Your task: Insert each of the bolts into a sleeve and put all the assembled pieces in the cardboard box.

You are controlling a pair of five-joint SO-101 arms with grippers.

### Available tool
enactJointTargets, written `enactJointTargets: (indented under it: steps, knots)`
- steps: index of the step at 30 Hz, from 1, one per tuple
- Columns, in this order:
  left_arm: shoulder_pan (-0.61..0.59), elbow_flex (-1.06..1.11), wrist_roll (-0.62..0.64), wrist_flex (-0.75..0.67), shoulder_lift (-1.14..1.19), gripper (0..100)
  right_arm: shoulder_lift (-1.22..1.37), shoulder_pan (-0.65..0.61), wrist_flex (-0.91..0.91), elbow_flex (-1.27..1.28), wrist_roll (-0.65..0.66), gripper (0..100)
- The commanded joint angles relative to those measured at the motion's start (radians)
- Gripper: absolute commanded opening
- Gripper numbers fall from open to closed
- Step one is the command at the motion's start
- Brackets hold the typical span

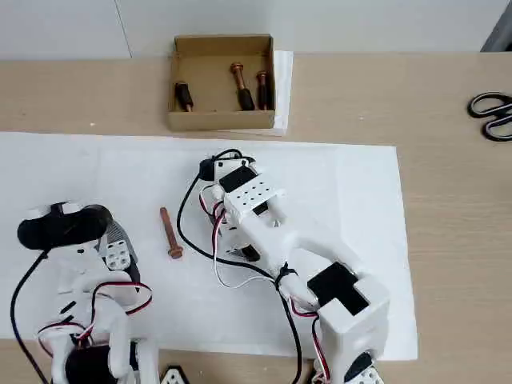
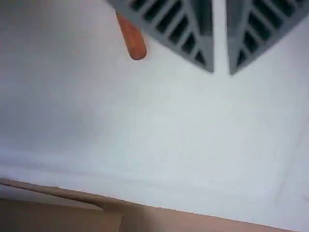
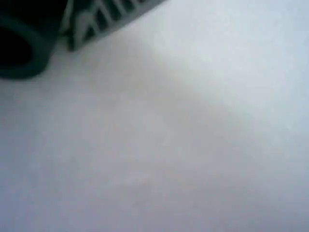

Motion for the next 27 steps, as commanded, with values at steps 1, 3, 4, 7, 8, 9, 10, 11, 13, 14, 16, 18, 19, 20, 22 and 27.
enactJointTargets:
  steps: [1, 3, 4, 7, 8, 9, 10, 11, 13, 14, 16, 18, 19, 20, 22, 27]
  knots:
    - [-0.002, -0.038, -0.005, -0.023, -0.009, 1, 0.004, -0.013, -0.007, -0.003, 0.009, 3.8]
    - [-0.002, -0.038, -0.005, -0.025, -0.009, 1, 0.004, -0.013, -0.005, -0.003, 0.006, 2.6]
    - [-0.002, -0.038, -0.005, -0.026, -0.009, 1, 0.004, -0.012, 0.005, -0.003, 0.005, 2.7]
    - [-0.002, -0.038, -0.005, -0.028, -0.009, 1, 0.004, -0.015, 0.039, -0.018, 0.005, 0.2]
    - [-0.002, -0.038, -0.005, -0.028, -0.009, 1, 0.004, -0.015, 0.058, -0.032, 0.005, 0.3]
    - [-0.002, -0.038, -0.005, -0.028, -0.009, 1, 0.004, -0.013, 0.074, -0.051, 0.008, 0.2]
    - [-0.002, -0.038, -0.005, -0.028, -0.009, 1, 0.004, -0.013, 0.09, -0.071, 0.008, 0.2]
    - [-0.002, -0.038, -0.005, -0.028, -0.009, 1, 0.004, -0.013, 0.107, -0.092, 0.008, 0.2]
    - [-0.002, -0.038, -0.005, -0.028, -0.009, 1, 0.004, -0.015, 0.151, -0.14, 0.008, 0.2]
    - [-0.002, -0.038, -0.003, -0.028, -0.009, 1, 0.004, -0.015, 0.176, -0.166, 0.008, 0.2]
    - [-0.002, -0.038, 0.0, -0.028, -0.009, 1, 0.004, -0.013, 0.234, -0.226, 0.005, 0.2]
    - [-0.002, -0.038, 0.002, -0.028, -0.009, 1, -0.002, -0.012, 0.302, -0.292, 0.005, 0.2]
    - [-0.002, -0.038, 0.002, -0.028, -0.009, 1, -0.015, -0.012, 0.323, -0.315, 0.005, 0.2]
    - [-0.002, -0.038, 0.002, -0.028, -0.009, 1, -0.033, -0.01, 0.334, -0.331, 0.005, 0.2]
    - [-0.002, -0.038, 0.015, -0.028, -0.009, 1, -0.09, -0.01, 0.335, -0.341, 0.006, 0.2]
    - [-0.002, -0.041, 0.141, -0.054, -0.009, 1, -0.213, 0.024, 0.338, -0.325, 0.009, 0.2]
